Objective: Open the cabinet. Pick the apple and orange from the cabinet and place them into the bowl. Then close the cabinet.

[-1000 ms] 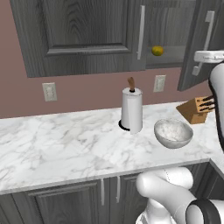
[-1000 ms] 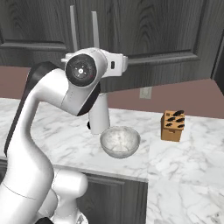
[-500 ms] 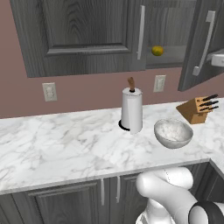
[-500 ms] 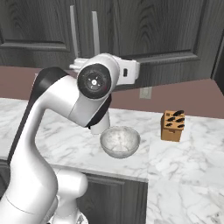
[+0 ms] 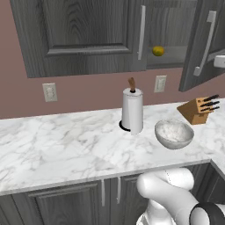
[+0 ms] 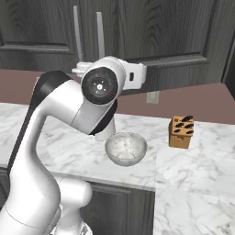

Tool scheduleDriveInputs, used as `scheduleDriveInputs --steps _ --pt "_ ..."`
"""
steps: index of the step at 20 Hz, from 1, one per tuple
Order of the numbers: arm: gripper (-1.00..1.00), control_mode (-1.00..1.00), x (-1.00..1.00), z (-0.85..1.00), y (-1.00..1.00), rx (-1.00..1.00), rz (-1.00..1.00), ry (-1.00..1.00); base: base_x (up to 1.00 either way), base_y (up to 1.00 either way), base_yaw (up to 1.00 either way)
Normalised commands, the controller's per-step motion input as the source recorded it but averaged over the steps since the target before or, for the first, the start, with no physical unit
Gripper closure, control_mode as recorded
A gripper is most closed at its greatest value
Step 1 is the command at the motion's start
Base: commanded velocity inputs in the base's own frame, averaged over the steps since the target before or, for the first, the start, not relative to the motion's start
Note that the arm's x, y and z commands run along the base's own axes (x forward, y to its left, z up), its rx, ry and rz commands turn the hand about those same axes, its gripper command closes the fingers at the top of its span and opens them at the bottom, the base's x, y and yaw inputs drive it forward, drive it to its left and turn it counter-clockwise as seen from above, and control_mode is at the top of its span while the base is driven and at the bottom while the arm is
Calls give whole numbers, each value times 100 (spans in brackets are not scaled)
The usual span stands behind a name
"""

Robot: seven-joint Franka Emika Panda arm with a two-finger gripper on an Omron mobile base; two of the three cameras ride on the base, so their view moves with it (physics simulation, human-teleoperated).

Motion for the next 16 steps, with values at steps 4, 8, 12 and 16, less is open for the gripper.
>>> scheduleDriveInputs --steps 4,8,12,16 --pt "100 -100 -10 0 42 0 -10 -2 0 0 0" --pt "100 -100 -24 2 48 0 -17 0 0 0 0" --pt "100 -100 -21 11 40 0 -22 3 0 0 0" --pt "100 -100 -7 12 34 0 -23 8 0 0 0"
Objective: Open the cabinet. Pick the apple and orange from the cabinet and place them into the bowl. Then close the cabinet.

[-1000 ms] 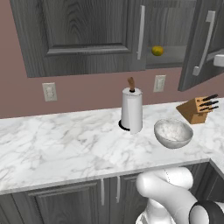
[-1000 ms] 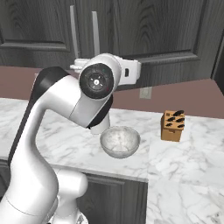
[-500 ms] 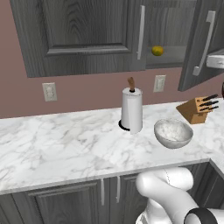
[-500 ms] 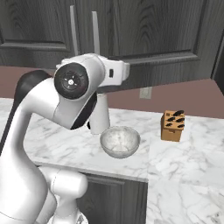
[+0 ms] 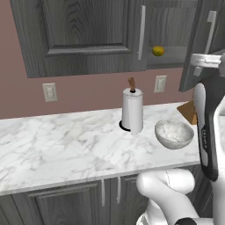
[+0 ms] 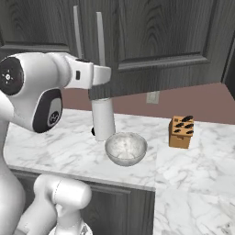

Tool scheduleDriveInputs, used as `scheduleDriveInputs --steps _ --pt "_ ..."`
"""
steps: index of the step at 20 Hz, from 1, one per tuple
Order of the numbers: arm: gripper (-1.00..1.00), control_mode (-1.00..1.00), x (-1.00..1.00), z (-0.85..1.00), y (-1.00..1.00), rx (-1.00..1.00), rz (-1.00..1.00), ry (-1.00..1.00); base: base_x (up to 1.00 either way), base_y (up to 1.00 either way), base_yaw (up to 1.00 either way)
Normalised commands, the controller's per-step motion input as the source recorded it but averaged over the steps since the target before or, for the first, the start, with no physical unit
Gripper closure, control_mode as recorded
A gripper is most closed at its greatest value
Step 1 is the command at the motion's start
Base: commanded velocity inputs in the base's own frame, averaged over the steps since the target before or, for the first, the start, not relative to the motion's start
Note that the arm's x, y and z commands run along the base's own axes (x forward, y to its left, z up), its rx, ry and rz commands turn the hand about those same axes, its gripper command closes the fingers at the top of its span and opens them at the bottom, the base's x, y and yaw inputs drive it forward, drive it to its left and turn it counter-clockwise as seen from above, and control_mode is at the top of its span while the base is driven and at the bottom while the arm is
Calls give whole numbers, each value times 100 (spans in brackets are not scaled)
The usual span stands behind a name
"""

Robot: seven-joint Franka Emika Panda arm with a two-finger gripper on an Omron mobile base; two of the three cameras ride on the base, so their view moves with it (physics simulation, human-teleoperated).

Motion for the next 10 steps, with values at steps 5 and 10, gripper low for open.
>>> scheduleDriveInputs --steps 5,10 --pt "100 -100 0 4 32 0 -23 5 0 0 0" --pt "100 -100 0 0 29 0 -22 4 0 0 0"
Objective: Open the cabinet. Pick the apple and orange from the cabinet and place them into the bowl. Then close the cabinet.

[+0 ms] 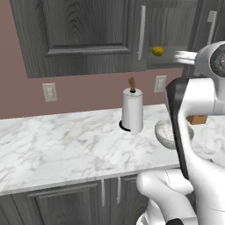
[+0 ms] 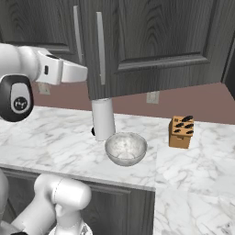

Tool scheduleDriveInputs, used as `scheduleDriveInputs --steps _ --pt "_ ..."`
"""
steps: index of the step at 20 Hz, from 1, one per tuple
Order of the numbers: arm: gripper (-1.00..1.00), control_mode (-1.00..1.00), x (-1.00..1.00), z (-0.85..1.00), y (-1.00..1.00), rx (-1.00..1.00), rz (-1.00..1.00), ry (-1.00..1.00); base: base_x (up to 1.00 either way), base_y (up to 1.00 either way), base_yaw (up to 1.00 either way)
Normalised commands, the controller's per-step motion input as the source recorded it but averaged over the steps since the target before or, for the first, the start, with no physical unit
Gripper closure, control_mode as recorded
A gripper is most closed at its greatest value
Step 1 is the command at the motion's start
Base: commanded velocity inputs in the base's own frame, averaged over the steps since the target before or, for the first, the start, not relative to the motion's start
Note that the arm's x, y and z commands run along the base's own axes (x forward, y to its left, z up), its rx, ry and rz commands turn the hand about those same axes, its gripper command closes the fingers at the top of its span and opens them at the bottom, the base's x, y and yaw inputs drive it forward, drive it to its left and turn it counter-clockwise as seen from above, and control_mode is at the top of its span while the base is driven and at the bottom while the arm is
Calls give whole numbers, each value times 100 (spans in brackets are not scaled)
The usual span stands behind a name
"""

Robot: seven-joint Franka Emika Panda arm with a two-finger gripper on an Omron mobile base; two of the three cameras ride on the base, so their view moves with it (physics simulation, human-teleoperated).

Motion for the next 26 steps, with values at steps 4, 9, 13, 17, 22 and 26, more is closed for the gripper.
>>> scheduleDriveInputs --steps 4,9,13,17,22,26 --pt "100 -100 9 0 30 0 -19 4 0 0 0" --pt "100 -100 16 0 31 0 -17 0 0 0 0" --pt "100 -100 16 0 33 0 -16 0 0 0 0" --pt "100 -100 26 -8 28 0 -17 0 0 0 0" --pt "100 -100 38 -17 22 -3 -17 0 0 0 0" --pt "100 -100 41 -19 12 -4 -18 0 0 0 0"
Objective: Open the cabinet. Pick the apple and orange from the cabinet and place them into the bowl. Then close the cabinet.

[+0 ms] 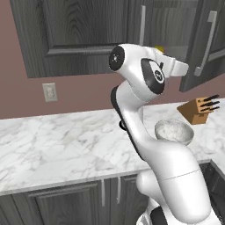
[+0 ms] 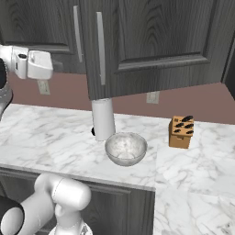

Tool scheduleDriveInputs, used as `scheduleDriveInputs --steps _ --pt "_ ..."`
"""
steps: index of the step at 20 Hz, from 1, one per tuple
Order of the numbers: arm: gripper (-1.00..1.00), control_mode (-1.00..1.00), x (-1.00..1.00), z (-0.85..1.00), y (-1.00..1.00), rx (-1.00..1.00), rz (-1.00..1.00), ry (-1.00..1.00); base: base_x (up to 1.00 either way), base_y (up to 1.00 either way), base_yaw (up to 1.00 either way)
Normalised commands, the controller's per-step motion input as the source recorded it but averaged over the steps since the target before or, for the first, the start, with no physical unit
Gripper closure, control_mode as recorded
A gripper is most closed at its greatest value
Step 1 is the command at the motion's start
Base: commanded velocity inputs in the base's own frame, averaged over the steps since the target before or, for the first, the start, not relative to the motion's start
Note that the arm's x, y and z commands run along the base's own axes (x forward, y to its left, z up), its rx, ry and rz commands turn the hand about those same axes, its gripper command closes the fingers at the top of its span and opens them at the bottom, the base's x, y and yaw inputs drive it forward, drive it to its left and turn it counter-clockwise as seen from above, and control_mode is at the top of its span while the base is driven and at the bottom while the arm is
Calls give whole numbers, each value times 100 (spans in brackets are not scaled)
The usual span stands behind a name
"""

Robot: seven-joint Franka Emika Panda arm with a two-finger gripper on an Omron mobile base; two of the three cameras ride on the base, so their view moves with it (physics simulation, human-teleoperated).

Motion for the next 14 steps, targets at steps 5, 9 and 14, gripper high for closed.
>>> scheduleDriveInputs --steps 5,9,14 --pt "100 -100 37 -4 0 -2 -14 0 0 0 0" --pt "100 -100 31 0 -12 -1 -6 0 0 0 0" --pt "100 -100 17 0 -25 0 -7 0 0 0 0"
